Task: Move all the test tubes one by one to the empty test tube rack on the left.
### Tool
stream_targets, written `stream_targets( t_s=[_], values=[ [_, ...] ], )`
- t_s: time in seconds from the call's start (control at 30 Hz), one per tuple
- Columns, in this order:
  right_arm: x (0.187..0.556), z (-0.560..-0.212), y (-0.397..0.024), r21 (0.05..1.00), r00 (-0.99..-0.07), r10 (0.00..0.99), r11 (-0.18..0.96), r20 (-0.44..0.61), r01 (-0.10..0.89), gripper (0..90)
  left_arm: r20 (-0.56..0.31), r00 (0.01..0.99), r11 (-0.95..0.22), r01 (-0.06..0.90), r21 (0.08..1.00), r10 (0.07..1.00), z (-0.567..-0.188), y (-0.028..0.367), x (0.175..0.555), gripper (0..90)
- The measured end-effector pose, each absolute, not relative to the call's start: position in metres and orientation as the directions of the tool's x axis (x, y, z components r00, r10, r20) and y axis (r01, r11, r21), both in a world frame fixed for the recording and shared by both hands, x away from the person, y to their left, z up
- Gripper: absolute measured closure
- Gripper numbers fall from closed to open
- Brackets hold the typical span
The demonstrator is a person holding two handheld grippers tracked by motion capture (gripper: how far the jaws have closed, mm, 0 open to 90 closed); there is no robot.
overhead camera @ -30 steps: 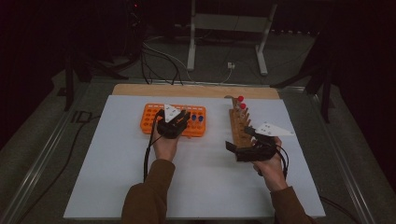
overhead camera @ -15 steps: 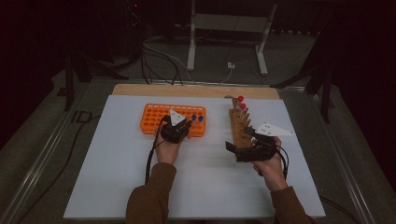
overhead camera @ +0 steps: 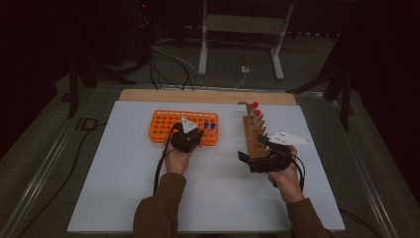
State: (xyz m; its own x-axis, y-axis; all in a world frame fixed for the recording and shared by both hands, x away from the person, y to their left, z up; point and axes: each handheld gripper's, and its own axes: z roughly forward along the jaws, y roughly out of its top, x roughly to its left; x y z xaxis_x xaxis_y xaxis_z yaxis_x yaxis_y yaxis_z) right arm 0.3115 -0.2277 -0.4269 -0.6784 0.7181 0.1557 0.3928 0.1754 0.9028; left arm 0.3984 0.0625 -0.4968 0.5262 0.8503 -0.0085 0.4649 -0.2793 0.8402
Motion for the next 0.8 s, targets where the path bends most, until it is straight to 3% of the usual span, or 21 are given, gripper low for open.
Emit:
stream_targets(
  t_s=[0.17,0.4,0.6,0.7,0.8],
  values=[
    [0.312,-0.426,-0.229,0.904,-0.676,0.720,0.171,0.157,0.391,0.2,-0.011,0.524,-0.281,0.475,0.834,0.852,-0.494,0.064,0.394,60.3],
    [0.312,-0.427,-0.231,0.904,-0.672,0.724,0.168,0.158,0.393,0.2,-0.101,0.525,-0.202,0.489,0.848,0.845,-0.484,0.080,0.381,51.0],
    [0.313,-0.428,-0.230,0.903,-0.670,0.725,0.170,0.157,0.395,0.2,-0.191,0.525,-0.098,0.474,0.875,0.829,-0.470,0.096,0.359,29.6],
    [0.314,-0.429,-0.230,0.901,-0.664,0.729,0.164,0.163,0.401,0.2,-0.191,0.521,-0.082,0.456,0.886,0.832,-0.463,0.103,0.346,18.0],
    [0.313,-0.430,-0.230,0.900,-0.662,0.731,0.165,0.163,0.403,0.2,-0.198,0.523,-0.065,0.442,0.895,0.829,-0.456,0.111,0.334,12.7]
  ],
)
